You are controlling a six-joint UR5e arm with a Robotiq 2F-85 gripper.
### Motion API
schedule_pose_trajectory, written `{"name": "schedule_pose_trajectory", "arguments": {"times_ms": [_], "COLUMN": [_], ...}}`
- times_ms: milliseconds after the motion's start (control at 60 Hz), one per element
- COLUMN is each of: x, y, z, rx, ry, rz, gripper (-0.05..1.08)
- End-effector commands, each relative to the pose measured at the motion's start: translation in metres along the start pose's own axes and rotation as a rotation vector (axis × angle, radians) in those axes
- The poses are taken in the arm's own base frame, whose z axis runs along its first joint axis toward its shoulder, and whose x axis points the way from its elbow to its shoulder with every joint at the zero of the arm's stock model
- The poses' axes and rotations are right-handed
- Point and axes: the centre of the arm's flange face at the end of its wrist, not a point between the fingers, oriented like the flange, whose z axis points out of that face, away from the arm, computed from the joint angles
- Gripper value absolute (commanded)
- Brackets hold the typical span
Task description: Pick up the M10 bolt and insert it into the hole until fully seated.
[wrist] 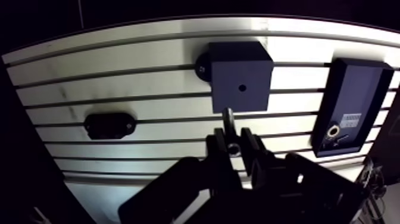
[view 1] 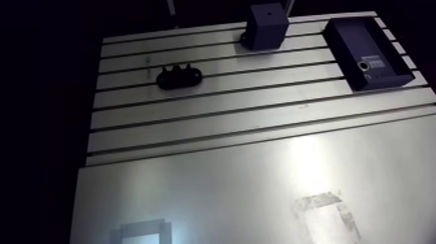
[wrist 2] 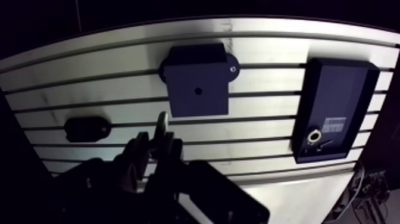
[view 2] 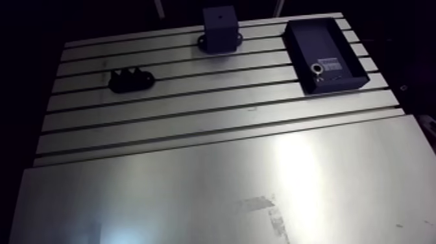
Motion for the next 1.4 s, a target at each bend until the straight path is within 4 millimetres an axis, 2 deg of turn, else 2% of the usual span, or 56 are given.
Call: {"name": "schedule_pose_trajectory", "arguments": {"times_ms": [17, 333, 800, 1133, 1400], "x": [0.005, 0.004, 0.008, 0.006, 0.006], "y": [0.006, 0.009, 0.016, 0.027, 0.028], "z": [0.019, 0.036, 0.037, 0.048, 0.054], "rx": [-0.002, 0.005, 0.002, 0.006, 0.009], "ry": [-0.026, -0.055, -0.028, -0.048, -0.06], "rz": [0.009, 0.025, 0.028, 0.042, 0.042], "gripper": [1.08, 1.08, 1.08, 1.08, 1.08]}}
